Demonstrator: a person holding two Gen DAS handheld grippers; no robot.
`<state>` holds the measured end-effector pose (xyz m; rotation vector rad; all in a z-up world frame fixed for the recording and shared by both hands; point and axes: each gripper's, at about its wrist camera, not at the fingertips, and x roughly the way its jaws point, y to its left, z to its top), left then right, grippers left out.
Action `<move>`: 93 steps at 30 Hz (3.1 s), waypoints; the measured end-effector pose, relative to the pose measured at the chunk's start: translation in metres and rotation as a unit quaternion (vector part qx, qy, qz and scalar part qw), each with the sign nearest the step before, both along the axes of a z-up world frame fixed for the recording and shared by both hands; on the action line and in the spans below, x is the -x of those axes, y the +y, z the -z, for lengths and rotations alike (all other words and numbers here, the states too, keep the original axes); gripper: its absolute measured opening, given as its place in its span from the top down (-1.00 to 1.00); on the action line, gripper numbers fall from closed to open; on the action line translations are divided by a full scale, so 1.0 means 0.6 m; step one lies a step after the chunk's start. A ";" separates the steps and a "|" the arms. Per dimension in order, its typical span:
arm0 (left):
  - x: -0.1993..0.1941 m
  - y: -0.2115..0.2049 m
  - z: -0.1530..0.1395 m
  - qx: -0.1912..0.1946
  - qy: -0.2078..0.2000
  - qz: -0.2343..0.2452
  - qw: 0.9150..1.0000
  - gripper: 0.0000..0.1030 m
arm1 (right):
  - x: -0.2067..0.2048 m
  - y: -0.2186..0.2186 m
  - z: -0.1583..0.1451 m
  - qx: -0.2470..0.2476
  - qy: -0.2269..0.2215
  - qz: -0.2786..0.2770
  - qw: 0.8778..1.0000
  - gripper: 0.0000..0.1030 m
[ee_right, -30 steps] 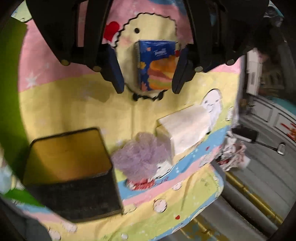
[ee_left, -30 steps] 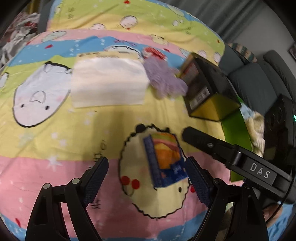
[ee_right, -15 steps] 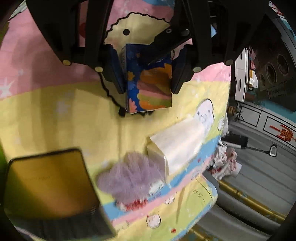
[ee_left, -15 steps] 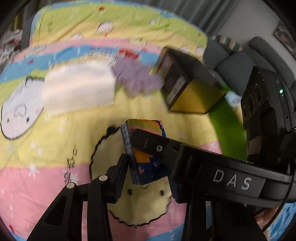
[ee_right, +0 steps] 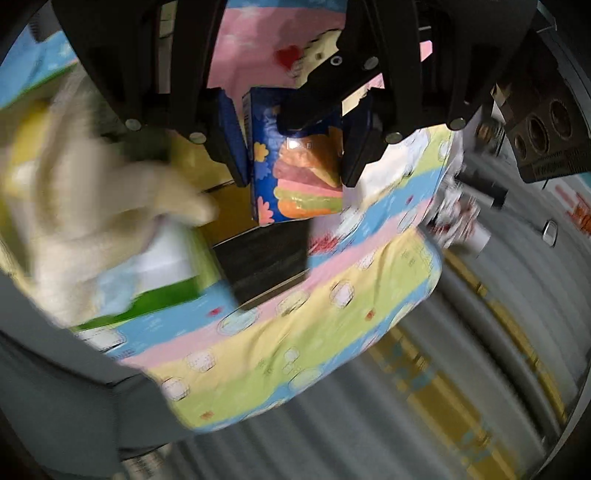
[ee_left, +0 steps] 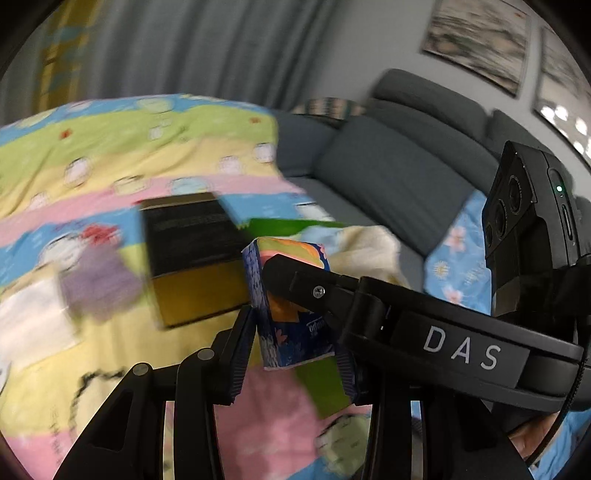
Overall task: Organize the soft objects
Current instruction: 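Carry the blue carton into the green box and open the right tool, then move the empty right tool over the bed toward the purple mesh sponge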
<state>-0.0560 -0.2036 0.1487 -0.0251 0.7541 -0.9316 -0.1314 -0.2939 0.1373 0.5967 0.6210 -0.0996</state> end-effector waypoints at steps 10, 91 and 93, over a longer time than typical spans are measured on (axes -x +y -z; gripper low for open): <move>0.010 -0.161 0.040 0.008 0.085 0.111 0.990 0.19 | 0.088 -0.132 0.013 0.002 0.012 0.148 0.989 0.02; -0.069 0.307 0.008 -0.025 0.059 -0.261 0.963 -0.67 | 0.097 -0.012 -0.047 0.153 0.027 0.219 0.963 -0.97; -0.061 0.312 0.000 -0.012 0.048 -0.256 0.965 -0.67 | 0.093 -0.004 -0.050 0.159 0.027 0.215 0.963 -0.97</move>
